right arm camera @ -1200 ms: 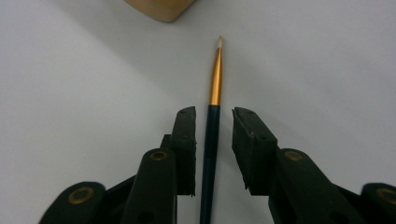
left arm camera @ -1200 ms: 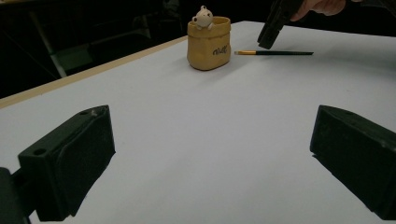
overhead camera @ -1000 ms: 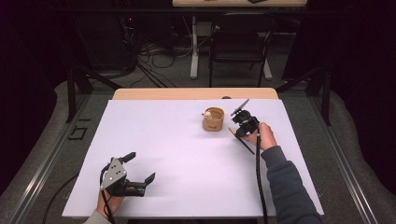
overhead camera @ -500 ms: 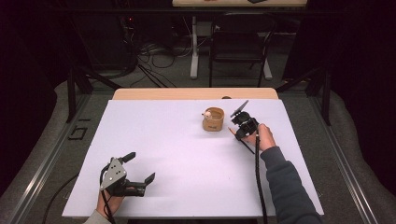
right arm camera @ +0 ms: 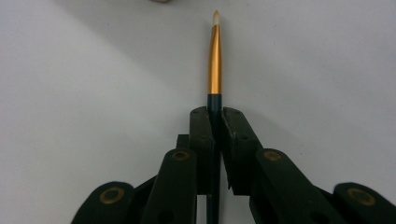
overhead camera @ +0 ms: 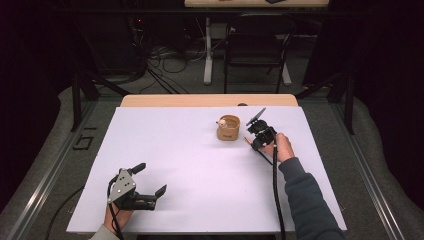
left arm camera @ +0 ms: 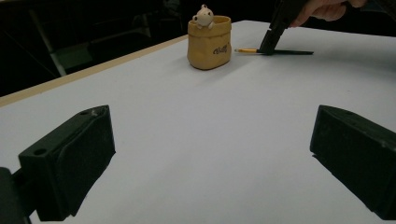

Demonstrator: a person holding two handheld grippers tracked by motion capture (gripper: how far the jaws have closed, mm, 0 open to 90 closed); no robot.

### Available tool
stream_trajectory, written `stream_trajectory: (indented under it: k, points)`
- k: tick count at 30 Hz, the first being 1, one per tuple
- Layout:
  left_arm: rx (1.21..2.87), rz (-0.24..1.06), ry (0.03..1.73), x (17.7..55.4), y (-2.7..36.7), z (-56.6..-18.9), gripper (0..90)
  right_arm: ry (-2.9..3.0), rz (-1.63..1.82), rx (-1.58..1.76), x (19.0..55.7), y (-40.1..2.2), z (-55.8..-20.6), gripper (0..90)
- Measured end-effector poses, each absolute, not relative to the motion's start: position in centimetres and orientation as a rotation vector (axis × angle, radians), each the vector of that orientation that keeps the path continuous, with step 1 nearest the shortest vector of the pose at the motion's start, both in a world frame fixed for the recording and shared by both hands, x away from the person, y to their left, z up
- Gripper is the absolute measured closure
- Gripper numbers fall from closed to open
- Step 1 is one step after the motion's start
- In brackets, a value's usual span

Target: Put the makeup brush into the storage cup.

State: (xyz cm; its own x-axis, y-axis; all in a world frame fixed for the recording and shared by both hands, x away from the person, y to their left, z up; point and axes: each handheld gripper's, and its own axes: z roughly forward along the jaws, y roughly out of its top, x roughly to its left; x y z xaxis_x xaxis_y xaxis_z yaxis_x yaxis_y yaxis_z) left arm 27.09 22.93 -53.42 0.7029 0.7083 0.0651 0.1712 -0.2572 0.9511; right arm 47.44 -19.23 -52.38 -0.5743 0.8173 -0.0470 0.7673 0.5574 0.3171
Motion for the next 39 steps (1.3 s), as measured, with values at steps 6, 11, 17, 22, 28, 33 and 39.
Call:
stream_trajectory:
  k: [6,11,17,22,28,33,39]
  points:
    - [1.786,0.6,0.701,27.1,23.0,-53.4,0.1,2.579,0.441,1.329,47.2,-19.9,-50.8,83.7]
    - [1.791,0.596,0.703,27.2,22.9,-53.5,0.1,2.529,0.518,1.335,46.6,-20.0,-50.2,83.7]
    - [1.782,0.6,0.707,27.2,23.0,-53.4,0.1,2.542,0.475,1.324,46.0,-20.5,-48.8,83.7]
    - [1.789,0.598,0.708,27.3,22.9,-53.5,0.1,2.454,0.646,1.303,45.6,-20.9,-48.6,83.7]
    - [1.785,0.607,0.713,27.3,23.1,-53.4,0.1,2.424,0.735,1.282,45.1,-21.6,-48.1,83.7]
    - [1.782,0.6,0.711,27.3,23.1,-53.4,0.1,2.375,0.8,1.283,44.6,-22.2,-47.5,83.7]
    - [1.795,0.605,0.716,27.5,23.0,-53.4,0.1,2.327,0.851,1.261,44.2,-22.3,-47.0,83.7]
